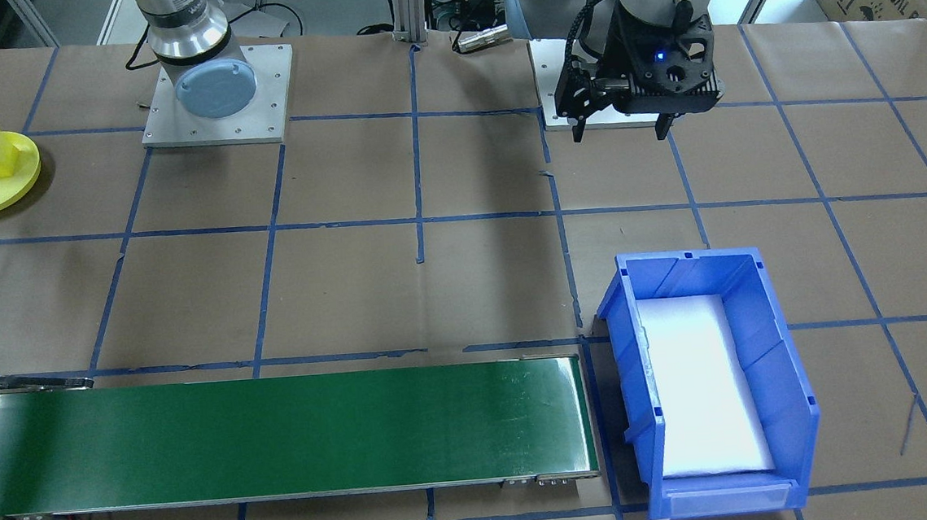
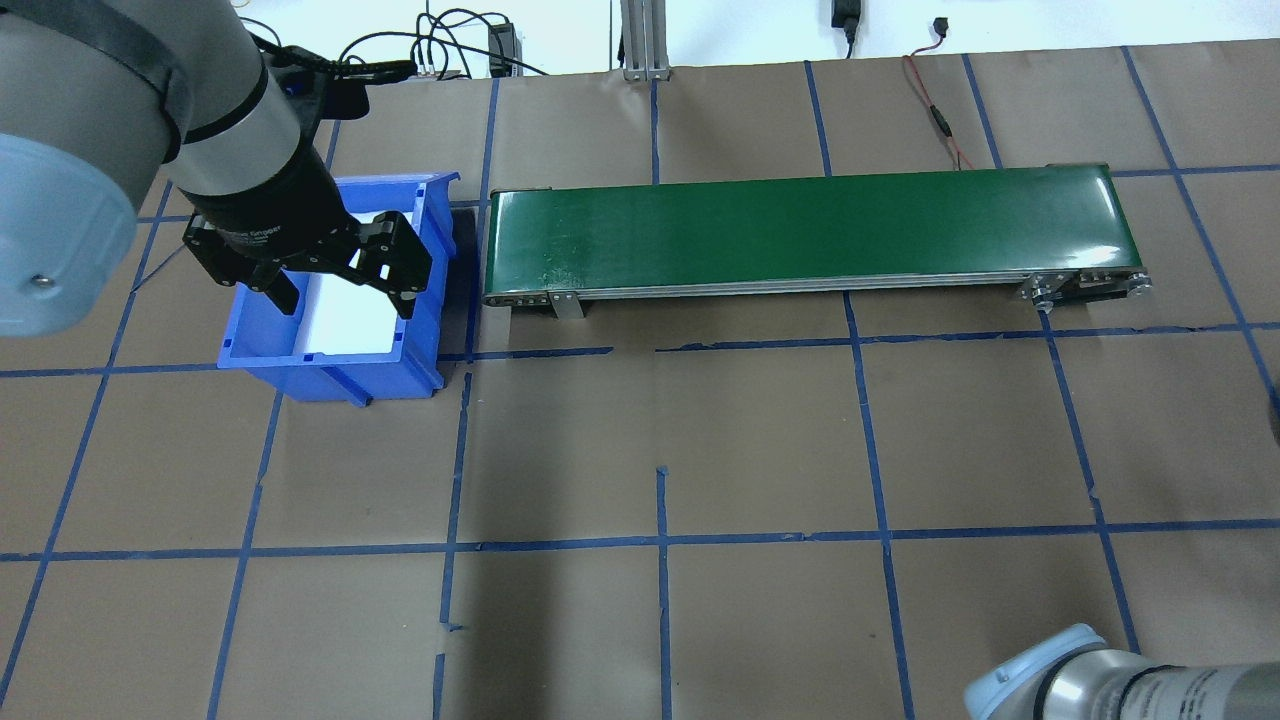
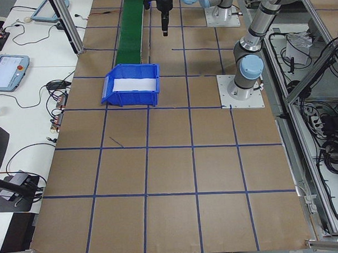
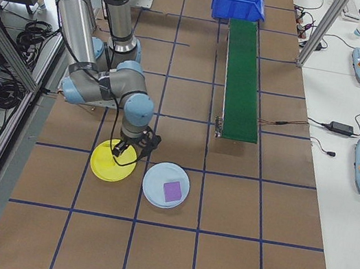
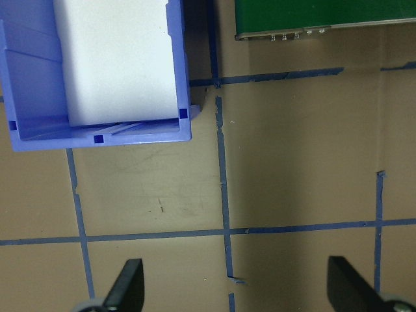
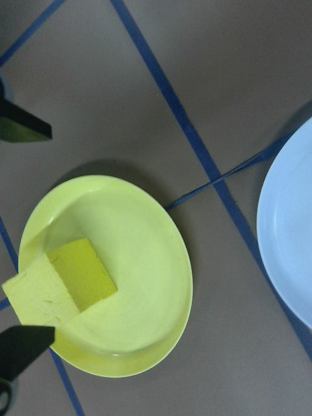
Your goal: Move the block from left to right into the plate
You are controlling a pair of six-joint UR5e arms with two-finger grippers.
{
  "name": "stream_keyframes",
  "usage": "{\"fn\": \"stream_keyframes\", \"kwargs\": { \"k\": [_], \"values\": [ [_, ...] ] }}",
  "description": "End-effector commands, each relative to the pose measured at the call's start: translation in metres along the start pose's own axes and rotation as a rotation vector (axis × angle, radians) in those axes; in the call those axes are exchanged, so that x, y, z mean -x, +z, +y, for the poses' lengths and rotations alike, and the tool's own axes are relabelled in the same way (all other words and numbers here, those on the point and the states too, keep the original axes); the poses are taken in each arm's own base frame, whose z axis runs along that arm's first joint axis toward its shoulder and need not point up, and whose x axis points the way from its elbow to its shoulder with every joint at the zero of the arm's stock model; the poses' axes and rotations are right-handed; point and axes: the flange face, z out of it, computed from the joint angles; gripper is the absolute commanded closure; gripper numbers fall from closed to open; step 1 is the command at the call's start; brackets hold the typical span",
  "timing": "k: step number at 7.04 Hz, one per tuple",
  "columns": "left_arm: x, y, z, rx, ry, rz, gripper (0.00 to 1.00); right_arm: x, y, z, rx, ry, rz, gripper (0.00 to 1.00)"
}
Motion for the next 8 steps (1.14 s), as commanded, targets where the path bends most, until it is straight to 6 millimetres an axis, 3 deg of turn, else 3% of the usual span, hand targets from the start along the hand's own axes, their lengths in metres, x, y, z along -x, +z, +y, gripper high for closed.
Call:
{"fn": "stream_keyframes", "kwargs": {
  "k": [1,3,4,5,6,7,8],
  "values": [
    [0.000,0.000,0.000,0.001,-0.001,0.001,0.00,0.141,-0.092,0.008,-0.010,0.008,0.021,0.00],
    [-0.001,0.001,0.000,0.004,-0.001,-0.001,0.00,0.301,-0.130,0.038,-0.059,0.032,0.061,0.00],
    [-0.001,0.000,0.001,0.002,0.002,-0.001,0.00,0.374,-0.148,0.065,-0.121,-0.091,0.076,0.00],
    [-0.001,0.001,0.000,0.004,-0.001,0.000,0.00,0.421,-0.168,0.074,-0.161,-0.146,0.000,0.00],
    [-0.001,0.001,0.000,0.002,0.000,0.000,0.00,0.438,-0.185,0.058,-0.177,-0.123,-0.026,0.00],
    [-0.001,0.002,0.000,0.007,0.000,0.000,0.00,0.463,-0.200,0.061,-0.206,-0.169,-0.016,0.00],
    [-0.001,0.001,0.000,0.004,0.002,0.000,0.00,0.475,-0.191,0.067,-0.209,-0.197,0.049,0.00]
  ]
}}
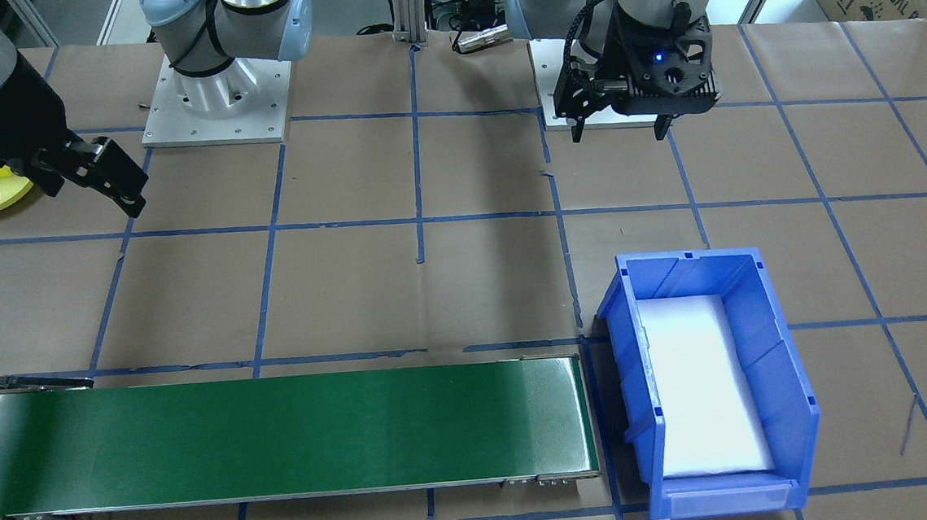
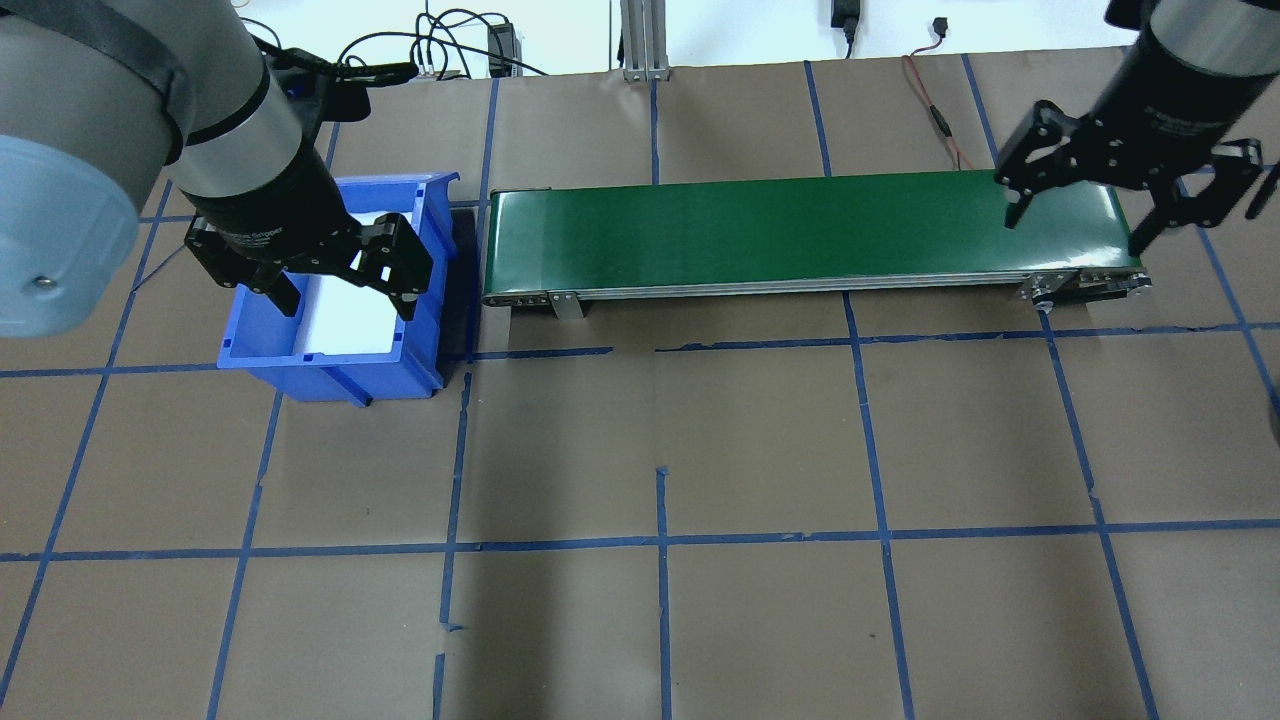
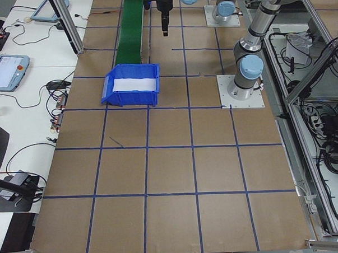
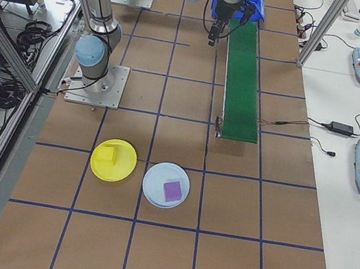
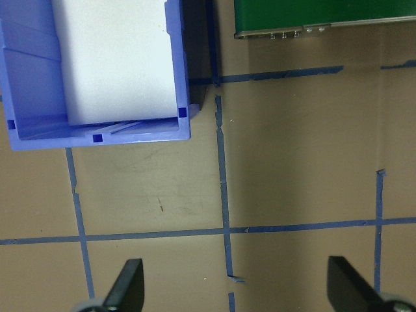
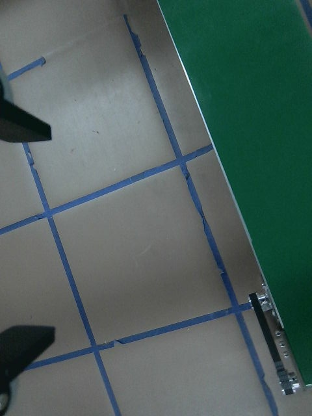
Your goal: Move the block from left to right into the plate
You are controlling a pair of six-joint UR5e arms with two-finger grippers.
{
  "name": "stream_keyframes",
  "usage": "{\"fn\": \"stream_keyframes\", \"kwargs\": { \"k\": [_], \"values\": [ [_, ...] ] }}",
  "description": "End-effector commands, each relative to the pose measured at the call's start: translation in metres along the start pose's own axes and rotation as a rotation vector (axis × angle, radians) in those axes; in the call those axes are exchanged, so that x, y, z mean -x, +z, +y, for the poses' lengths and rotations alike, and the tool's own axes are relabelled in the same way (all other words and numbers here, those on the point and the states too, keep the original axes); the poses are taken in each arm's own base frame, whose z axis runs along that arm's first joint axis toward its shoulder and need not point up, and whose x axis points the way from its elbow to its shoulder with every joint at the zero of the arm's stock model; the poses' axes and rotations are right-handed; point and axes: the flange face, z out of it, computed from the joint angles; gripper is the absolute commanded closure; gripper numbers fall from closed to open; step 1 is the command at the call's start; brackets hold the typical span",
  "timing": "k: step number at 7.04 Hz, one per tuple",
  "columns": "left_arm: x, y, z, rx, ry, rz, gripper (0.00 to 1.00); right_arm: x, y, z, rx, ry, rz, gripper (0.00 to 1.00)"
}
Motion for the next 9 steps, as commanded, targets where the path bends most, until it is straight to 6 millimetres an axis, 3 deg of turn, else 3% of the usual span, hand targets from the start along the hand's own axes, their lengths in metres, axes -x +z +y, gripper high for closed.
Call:
{"fn": "stream_keyframes", "kwargs": {
  "k": [1,3,6,9],
  "values": [
    [0.000,-0.001,0.000,-0.002,0.001,0.000,0.00,0.034,-0.008,0.004,-0.045,-0.067,0.036,0.00],
    [0.000,0.000,0.000,-0.001,0.001,-0.001,0.00,0.055,-0.002,0.006,-0.077,-0.097,0.002,0.00],
    [0.000,-0.001,0.000,-0.002,0.000,0.000,0.00,0.067,0.017,0.016,-0.075,-0.106,0.010,0.00],
    [0.000,0.000,0.000,-0.001,0.003,-0.001,0.00,0.072,0.012,0.016,-0.116,-0.200,-0.006,0.00]
  ]
}}
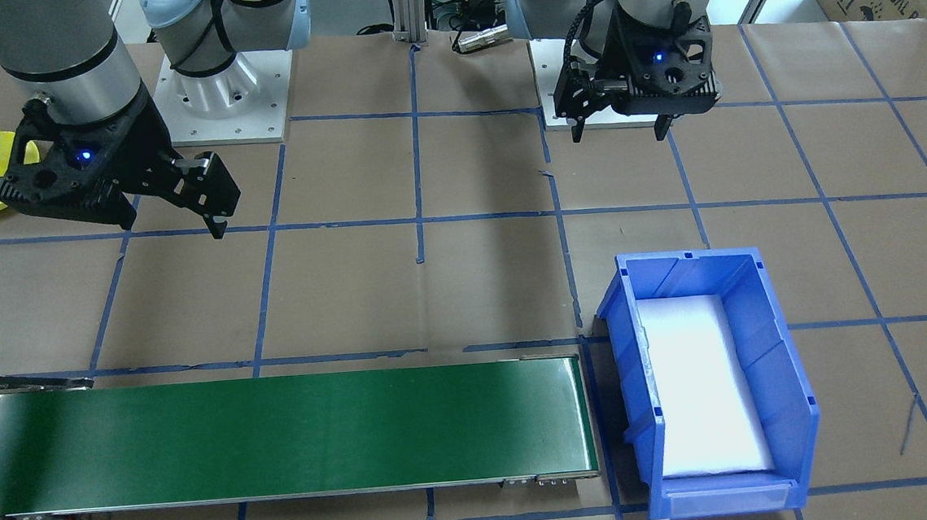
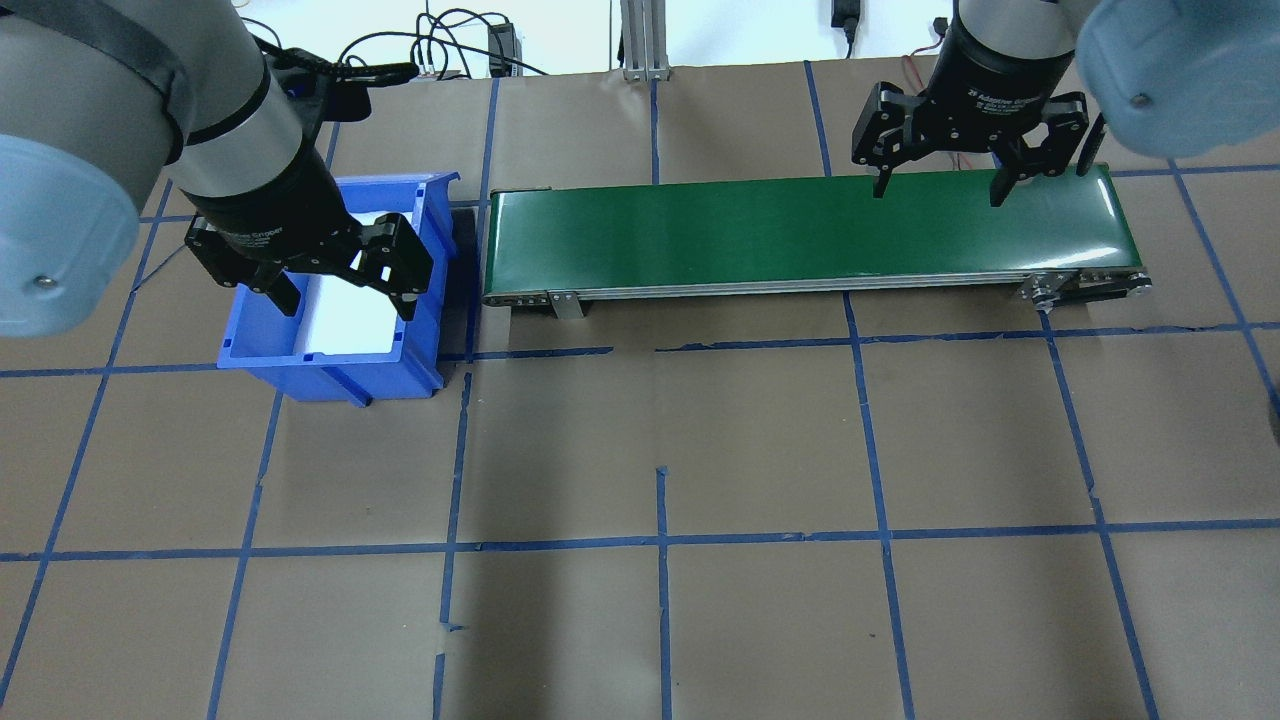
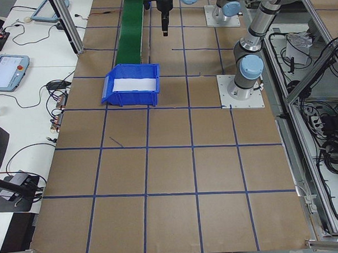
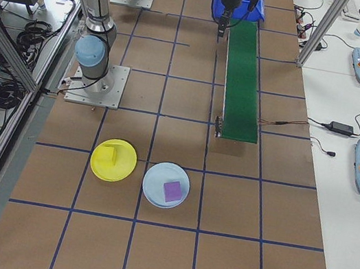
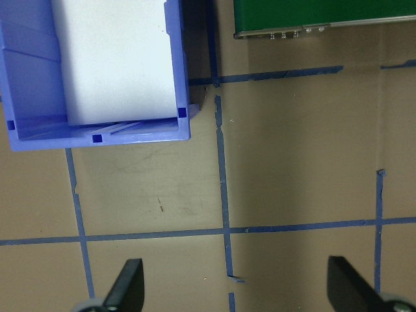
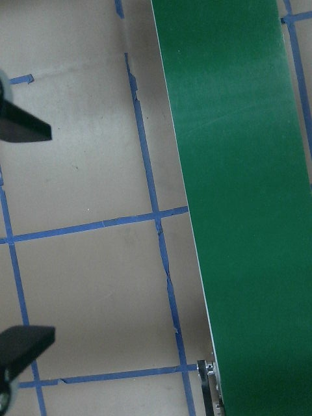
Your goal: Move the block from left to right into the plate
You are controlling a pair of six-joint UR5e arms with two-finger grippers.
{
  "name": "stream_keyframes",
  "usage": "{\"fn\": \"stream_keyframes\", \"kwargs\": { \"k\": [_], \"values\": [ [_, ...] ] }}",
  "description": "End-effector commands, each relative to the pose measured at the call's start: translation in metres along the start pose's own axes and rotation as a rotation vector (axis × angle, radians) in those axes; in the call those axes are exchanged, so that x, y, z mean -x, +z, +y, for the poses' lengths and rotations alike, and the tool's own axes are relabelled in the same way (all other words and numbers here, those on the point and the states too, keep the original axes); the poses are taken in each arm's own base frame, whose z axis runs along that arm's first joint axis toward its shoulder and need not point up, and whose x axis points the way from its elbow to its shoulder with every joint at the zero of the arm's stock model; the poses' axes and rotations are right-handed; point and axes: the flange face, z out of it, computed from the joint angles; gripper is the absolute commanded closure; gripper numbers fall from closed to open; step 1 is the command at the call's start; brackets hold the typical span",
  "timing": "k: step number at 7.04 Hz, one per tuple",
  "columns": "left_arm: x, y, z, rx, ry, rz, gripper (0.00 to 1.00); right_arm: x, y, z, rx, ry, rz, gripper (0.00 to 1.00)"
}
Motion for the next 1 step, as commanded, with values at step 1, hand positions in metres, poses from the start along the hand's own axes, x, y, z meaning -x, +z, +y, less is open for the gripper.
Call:
{"fn": "stream_keyframes", "kwargs": {
  "k": [1],
  "values": [
    [-0.0001,-0.0001,-0.0001,-0.001,0.000,0.001,0.00,-0.0001,-0.0031,0.0007,-0.010,-0.024,-0.008,0.00]
  ]
}}
